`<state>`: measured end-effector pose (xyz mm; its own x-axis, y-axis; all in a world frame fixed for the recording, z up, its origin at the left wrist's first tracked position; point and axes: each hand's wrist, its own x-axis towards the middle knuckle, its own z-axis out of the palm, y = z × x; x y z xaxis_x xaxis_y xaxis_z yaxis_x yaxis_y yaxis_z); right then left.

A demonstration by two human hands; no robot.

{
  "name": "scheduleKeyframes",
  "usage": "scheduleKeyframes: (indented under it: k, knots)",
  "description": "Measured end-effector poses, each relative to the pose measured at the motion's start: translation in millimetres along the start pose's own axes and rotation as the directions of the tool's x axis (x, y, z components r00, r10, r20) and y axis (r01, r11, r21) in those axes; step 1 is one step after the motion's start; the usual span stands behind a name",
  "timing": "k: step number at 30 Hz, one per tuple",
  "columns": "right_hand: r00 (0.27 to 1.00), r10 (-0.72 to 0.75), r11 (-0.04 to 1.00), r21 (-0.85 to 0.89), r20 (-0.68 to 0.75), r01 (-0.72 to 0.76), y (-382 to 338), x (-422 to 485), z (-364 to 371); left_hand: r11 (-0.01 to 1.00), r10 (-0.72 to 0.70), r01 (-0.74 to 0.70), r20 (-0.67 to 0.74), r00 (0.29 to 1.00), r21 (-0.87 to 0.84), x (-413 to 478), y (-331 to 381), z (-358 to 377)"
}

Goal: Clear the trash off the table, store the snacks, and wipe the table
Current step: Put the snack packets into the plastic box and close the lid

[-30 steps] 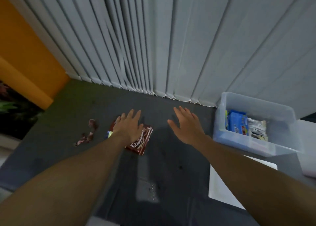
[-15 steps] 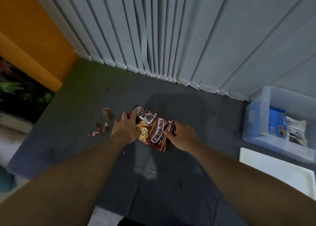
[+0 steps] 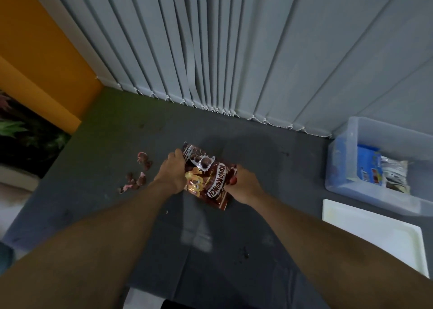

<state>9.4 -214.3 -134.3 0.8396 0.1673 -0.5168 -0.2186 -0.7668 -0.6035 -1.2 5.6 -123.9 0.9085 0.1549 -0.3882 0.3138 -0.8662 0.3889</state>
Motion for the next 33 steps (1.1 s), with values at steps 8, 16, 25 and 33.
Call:
scheduleKeyframes:
  k: [8,16,25,33]
  knots:
    - [0.994,-0.001,0.990,0.142,-0.110,0.017,12.9,-30.0,-38.6,0.971,0.157,-0.164,-0.051,0.986,-0.176,-15.2,37.1,-9.8]
    - [0.962,-0.001,0.962,0.264,-0.273,0.076,35.9,-62.1,-106.4,0.899,0.358,-0.382,-0.140,0.923,-0.215,-28.7,110.9,-15.8]
    - [0.845,-0.076,0.976,0.132,-0.530,0.171,81.3,-106.2,-198.8,0.814,0.544,-0.558,-0.125,0.830,-0.163,-31.2,221.9,-4.3]
    - [0.766,-0.002,0.996,0.064,-0.643,0.057,135.5,-138.9,-272.4,0.746,0.652,-0.653,-0.058,0.756,-0.130,-29.9,321.9,23.5]
